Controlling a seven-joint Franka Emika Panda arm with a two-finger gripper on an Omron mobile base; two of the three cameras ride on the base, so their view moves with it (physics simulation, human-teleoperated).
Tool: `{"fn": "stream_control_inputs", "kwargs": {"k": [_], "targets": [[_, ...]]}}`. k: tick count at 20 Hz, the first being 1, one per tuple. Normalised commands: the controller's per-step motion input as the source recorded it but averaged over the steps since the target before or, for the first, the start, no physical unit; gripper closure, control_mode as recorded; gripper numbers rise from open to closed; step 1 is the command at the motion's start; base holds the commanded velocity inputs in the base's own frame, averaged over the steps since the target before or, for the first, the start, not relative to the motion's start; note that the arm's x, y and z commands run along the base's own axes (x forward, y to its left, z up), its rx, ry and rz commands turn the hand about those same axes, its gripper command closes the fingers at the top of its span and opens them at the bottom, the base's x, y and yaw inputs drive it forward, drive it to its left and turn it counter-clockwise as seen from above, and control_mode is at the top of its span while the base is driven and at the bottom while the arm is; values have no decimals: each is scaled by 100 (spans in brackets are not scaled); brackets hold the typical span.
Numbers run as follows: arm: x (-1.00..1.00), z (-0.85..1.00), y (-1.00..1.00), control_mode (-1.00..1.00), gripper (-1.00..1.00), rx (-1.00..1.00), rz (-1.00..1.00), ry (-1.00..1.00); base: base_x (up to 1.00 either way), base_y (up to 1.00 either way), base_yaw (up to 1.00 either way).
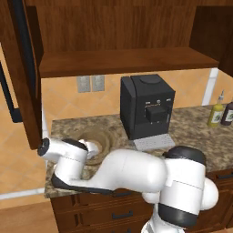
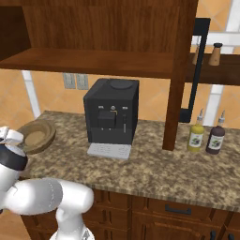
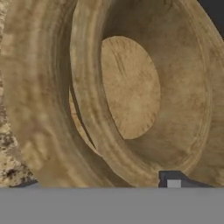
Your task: Pick up the bowls on the counter and stack them on top of one another in the open cabinet. Place the smaller bowl on top of the larger bowl.
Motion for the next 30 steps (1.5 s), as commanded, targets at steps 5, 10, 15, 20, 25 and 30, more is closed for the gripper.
{"fn": "stream_control_inputs", "kwargs": {"k": [5,10,15,20,25,30], "targets": [[-51,100,-50,-100,100,0,0,-41,0,0,0],[-21,100,-95,-100,100,0,-1,-36,0,0,0],[0,100,-100,-100,100,3,-2,-25,0,0,0],[8,100,-72,-100,100,8,-7,-9,0,0,0],[64,100,-19,-100,100,2,-1,-2,0,0,0],[79,100,0,-100,100,0,1,18,0,0,0]]}}
